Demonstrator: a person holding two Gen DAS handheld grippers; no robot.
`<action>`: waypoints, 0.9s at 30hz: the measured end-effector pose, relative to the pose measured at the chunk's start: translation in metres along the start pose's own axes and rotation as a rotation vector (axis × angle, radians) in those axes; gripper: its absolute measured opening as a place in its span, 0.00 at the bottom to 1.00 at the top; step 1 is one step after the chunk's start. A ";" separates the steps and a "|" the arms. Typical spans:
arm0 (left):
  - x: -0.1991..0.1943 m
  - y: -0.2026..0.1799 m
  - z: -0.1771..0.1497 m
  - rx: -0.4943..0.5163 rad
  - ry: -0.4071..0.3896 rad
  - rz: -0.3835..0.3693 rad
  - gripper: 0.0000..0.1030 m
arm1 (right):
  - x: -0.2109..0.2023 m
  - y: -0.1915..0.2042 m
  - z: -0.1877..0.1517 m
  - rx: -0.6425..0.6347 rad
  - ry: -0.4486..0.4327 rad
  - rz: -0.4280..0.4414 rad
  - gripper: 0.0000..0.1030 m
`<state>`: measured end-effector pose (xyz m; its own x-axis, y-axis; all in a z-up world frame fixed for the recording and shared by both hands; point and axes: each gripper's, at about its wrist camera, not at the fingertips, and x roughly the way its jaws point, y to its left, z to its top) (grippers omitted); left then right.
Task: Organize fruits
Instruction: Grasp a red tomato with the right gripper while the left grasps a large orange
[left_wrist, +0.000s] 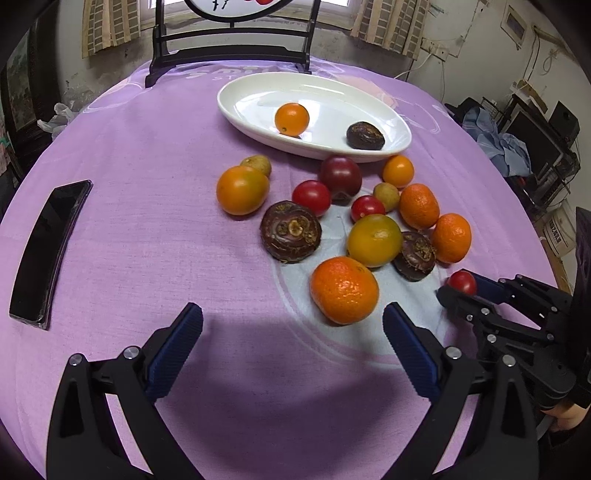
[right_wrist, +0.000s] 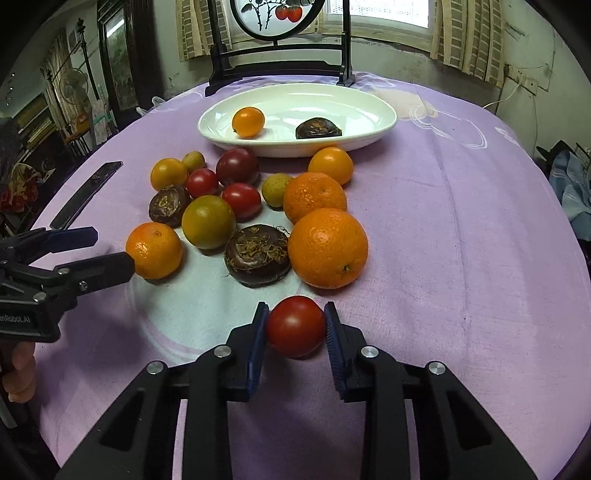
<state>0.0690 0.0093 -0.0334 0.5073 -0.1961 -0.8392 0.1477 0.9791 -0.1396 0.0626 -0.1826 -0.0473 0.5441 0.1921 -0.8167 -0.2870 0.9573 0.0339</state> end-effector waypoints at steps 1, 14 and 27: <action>0.002 -0.004 0.000 0.008 0.006 -0.003 0.93 | 0.000 0.000 0.000 0.001 0.000 0.005 0.30; 0.027 -0.020 0.002 0.042 0.037 0.022 0.89 | -0.017 -0.002 -0.019 0.001 -0.016 0.089 0.30; 0.014 -0.030 0.005 0.097 0.023 -0.007 0.41 | -0.027 0.002 -0.019 -0.008 -0.040 0.121 0.30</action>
<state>0.0759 -0.0229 -0.0381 0.4864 -0.2006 -0.8504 0.2334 0.9678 -0.0947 0.0319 -0.1897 -0.0365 0.5363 0.3145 -0.7832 -0.3586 0.9250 0.1259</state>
